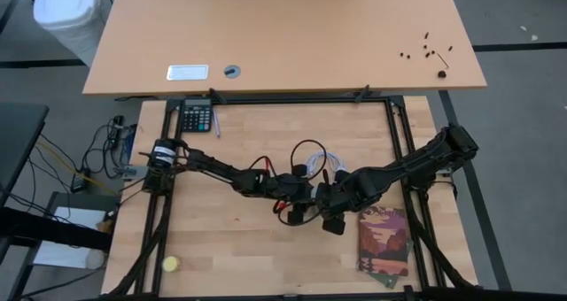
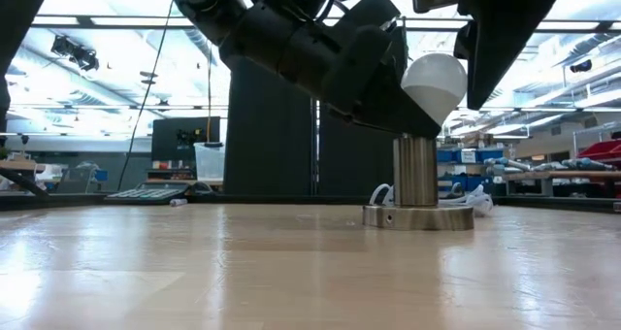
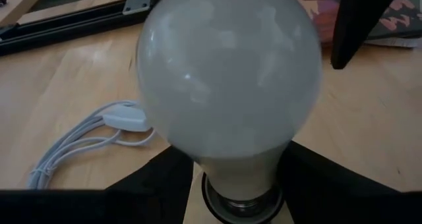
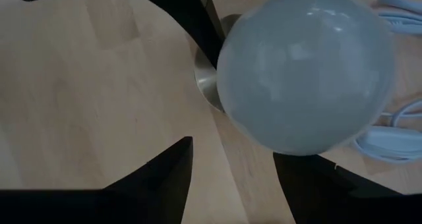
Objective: Screw lightbulb
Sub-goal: Insert the lightbulb into the lamp socket
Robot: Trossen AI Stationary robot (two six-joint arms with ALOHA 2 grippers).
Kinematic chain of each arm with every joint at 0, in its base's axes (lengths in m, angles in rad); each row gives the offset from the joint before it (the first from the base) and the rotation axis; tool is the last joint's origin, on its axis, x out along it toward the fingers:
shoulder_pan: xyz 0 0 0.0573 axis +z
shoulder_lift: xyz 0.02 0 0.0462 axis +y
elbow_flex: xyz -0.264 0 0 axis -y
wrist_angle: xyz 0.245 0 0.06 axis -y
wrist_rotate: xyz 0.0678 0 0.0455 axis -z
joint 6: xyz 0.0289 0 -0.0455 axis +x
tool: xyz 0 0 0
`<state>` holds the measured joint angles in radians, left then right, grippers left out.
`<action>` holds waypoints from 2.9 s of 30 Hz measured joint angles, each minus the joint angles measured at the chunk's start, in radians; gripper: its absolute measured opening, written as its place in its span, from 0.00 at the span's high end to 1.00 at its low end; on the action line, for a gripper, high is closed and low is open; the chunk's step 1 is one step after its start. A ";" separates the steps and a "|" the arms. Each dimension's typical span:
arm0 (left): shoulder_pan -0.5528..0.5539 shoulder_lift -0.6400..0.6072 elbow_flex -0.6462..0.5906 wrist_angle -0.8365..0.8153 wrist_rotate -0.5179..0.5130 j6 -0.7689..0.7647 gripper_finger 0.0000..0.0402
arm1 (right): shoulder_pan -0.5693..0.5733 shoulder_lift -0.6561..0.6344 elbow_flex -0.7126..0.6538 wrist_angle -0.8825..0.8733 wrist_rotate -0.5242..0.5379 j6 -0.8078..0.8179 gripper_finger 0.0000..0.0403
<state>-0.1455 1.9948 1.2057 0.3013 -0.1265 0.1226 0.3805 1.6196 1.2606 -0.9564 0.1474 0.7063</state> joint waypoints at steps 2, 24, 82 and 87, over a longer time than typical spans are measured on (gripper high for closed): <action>0.000 -0.008 -0.001 -0.017 0.000 0.000 0.48 | 0.000 0.000 0.000 -0.003 0.000 -0.002 0.45; 0.000 -0.059 -0.003 -0.099 0.042 0.008 0.28 | 0.006 0.002 0.000 0.015 0.040 -0.011 0.45; -0.069 -0.051 -0.401 0.494 -0.094 -0.115 0.28 | -0.049 0.002 0.000 0.171 0.094 -0.133 0.46; -0.069 -0.019 -0.398 0.539 -0.094 -0.150 0.28 | -0.057 0.002 0.000 0.162 0.072 -0.139 0.46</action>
<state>-0.2144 1.9756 0.8078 0.8405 -0.2201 -0.0270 0.3233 1.6215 1.2606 -0.7946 0.2196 0.5669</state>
